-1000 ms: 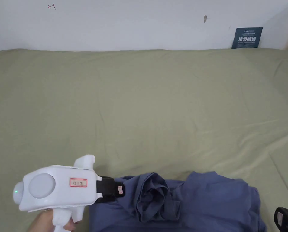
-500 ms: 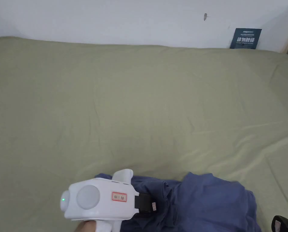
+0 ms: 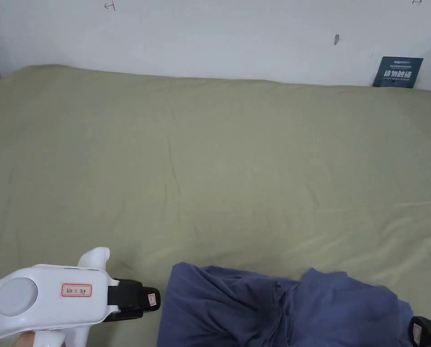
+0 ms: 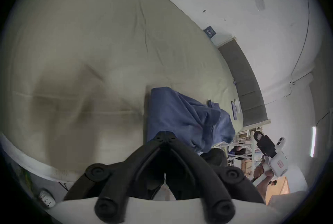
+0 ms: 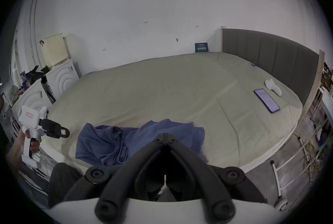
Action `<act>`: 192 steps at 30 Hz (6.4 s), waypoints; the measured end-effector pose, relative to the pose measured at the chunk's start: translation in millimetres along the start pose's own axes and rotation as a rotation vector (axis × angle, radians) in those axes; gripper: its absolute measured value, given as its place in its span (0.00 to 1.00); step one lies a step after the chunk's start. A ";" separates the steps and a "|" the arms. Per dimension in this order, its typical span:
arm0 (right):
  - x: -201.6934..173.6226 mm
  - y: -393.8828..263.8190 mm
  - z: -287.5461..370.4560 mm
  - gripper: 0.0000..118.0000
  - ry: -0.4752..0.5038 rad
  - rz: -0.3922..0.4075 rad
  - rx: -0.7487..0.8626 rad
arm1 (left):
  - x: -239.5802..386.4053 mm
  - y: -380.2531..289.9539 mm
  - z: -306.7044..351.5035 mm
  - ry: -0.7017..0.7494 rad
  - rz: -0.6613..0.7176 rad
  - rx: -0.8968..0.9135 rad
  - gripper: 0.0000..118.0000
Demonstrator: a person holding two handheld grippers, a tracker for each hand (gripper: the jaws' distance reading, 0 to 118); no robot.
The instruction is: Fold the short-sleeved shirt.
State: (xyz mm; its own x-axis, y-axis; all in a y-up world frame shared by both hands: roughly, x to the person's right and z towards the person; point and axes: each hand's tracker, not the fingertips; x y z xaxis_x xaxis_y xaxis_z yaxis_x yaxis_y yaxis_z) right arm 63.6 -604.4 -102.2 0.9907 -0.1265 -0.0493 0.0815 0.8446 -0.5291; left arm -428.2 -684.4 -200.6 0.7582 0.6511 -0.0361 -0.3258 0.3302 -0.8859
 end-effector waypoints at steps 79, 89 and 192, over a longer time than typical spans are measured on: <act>15.6 -4.4 -17.0 0.00 0.075 -0.050 -0.142 | 104.8 -26.9 -139.6 -0.228 -0.036 -0.152 0.00; -62.5 13.3 -150.7 0.00 0.651 -0.239 -0.411 | 62.8 13.9 -10.5 -0.086 -0.057 0.035 0.00; -70.7 147.1 -34.1 0.98 -0.051 0.201 0.427 | 254.7 4.8 47.4 0.499 -0.604 0.862 0.81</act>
State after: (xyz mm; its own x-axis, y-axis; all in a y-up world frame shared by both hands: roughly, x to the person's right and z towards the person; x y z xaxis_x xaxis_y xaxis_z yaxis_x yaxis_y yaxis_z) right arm 1.8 -489.0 -205.4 0.9946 0.0785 -0.0674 -0.0860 0.9894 -0.1173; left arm -263.5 -484.6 -192.1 0.9968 -0.0486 -0.0635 0.0336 0.9750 -0.2197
